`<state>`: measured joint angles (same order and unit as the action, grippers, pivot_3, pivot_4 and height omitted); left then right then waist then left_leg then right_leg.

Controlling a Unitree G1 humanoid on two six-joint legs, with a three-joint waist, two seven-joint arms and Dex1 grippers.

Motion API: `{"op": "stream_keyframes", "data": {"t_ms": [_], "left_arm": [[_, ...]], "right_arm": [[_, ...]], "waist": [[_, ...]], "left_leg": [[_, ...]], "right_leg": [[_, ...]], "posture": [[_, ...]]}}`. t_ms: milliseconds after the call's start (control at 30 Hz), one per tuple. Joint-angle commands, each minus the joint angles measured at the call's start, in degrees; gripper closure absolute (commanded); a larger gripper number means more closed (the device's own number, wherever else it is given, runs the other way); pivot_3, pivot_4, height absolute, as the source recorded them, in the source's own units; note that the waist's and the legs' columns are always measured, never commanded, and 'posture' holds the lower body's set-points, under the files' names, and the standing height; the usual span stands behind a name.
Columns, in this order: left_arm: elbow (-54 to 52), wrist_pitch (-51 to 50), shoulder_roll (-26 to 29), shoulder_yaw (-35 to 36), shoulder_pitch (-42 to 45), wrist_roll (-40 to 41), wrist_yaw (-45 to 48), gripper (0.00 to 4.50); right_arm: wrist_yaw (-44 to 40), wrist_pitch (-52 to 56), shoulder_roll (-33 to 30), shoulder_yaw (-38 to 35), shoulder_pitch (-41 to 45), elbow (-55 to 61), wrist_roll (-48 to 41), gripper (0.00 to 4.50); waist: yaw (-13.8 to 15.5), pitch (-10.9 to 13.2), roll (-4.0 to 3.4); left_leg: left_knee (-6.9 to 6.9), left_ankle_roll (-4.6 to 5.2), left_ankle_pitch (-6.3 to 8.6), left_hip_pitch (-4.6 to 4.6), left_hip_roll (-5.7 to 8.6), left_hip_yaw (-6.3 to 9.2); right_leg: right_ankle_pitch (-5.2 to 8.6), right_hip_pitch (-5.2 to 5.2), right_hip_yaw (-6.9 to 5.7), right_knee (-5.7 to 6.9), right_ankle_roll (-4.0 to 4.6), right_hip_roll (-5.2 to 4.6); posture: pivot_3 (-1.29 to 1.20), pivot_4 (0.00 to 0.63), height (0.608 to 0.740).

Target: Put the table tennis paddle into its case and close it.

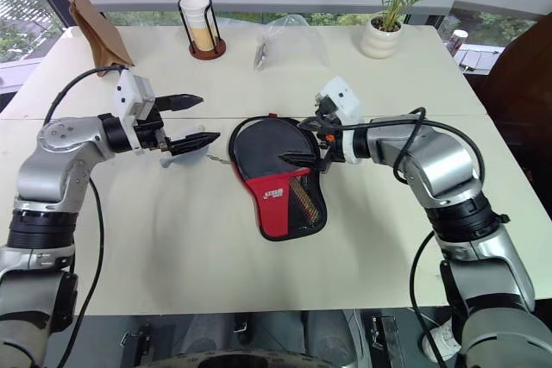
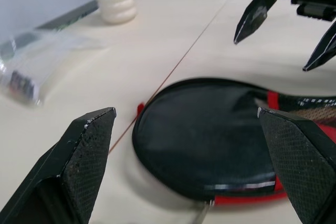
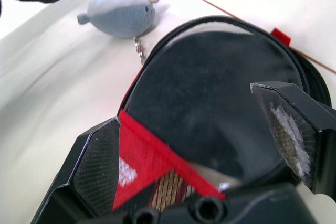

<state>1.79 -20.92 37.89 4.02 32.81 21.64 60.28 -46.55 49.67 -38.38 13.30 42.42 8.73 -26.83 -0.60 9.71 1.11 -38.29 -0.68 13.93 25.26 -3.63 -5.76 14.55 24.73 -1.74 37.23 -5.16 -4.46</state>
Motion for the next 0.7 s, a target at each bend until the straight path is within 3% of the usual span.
{"op": "stream_keyframes", "data": {"t_ms": [33,400,700], "left_arm": [[-3.26,-0.34,1.48,1.94,-0.66,1.26,-0.53,0.0],[-9.02,-1.8,1.18,-0.85,-3.04,1.81,-2.43,0.0],[-8.54,-0.33,2.26,-1.65,-4.8,0.46,-2.06,0.0]], "right_arm": [[-1.31,-2.68,1.2,0.81,1.05,-0.04,2.05,0.06],[-5.15,-12.4,3.64,5.02,-1.4,-5.09,9.8,0.06],[-5.14,-15.7,4.93,2.14,-5.1,-6.09,10.88,0.06]], "waist": [[-0.01,0.0,0.0],[0.05,0.0,0.0],[-0.32,0.0,0.0]], "left_leg": [[0.0,0.0,0.0,0.0,0.0,0.0],[0.0,-0.01,-0.01,-0.01,0.0,-0.01],[0.01,-0.02,-0.01,-0.06,-0.01,-0.03]], "right_leg": [[0.0,0.0,0.0,-0.01,0.0,-0.01],[0.0,-0.01,0.0,0.01,0.0,0.0],[0.0,-0.01,0.0,0.02,0.0,0.02]], "posture": [[0.0,0.15,0.734],[0.0,0.15,0.734],[0.0,0.15,0.734]]}}
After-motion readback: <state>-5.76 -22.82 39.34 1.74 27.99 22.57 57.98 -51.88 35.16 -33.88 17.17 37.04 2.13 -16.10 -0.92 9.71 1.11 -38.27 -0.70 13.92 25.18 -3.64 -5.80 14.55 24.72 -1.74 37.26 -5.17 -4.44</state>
